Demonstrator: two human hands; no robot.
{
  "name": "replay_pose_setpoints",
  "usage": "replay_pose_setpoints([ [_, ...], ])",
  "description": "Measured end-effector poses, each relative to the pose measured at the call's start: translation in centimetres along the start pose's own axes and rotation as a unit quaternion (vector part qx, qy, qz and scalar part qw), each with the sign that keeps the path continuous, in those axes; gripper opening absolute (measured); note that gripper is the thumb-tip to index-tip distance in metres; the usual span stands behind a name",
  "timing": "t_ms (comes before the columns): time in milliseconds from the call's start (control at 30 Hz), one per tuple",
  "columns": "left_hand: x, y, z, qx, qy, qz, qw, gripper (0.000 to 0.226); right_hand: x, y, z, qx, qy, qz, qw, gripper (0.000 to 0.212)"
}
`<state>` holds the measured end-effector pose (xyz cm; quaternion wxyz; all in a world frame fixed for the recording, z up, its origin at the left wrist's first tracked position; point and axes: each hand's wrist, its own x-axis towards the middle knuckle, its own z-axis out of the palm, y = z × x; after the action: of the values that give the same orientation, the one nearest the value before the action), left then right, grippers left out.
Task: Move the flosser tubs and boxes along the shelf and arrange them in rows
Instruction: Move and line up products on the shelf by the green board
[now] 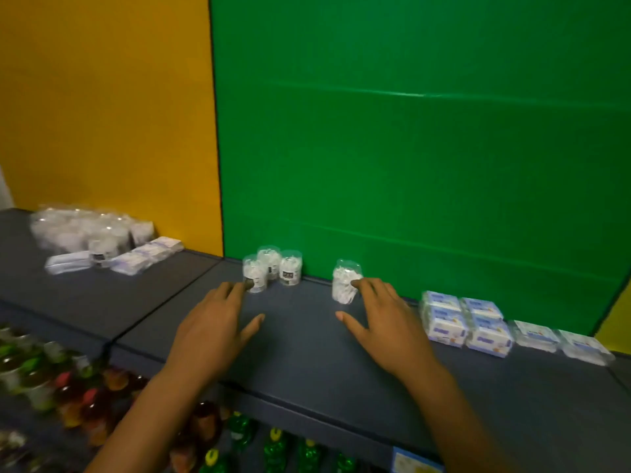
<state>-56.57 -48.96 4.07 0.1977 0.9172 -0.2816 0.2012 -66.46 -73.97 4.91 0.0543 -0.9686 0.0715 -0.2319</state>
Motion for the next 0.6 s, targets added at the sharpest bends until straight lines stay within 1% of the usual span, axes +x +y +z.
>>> replay_pose_setpoints([
  [133,-3.4,-6.5,-3.7,0.019,0.011,-0.04,0.999,0.057,1.2,-7.2,1.7,0.022,-0.013,-0.044,0.999,0.065],
  [267,-6.9,-12.3,-7.4,0.051,0.03,-0.078,0.995,0.056,2.3,-14.5,3.5,0.053,-0.021,-0.092,0.994,0.063],
  [400,-10.3,-17.7,-10.7,0.08,0.041,-0.137,0.986,0.058,3.6,-21.3,5.0,0.089,-0.025,-0.135,0.987,0.062],
  [500,-12.0,-21.0,-12.7,0.082,0.051,-0.164,0.982,0.057,4.4,-25.6,5.9,0.102,-0.026,-0.164,0.981,0.061],
  [600,-12.8,-23.4,-13.7,0.078,0.063,-0.186,0.977,0.053,5.4,-28.4,7.2,0.108,-0.03,-0.183,0.977,0.061],
])
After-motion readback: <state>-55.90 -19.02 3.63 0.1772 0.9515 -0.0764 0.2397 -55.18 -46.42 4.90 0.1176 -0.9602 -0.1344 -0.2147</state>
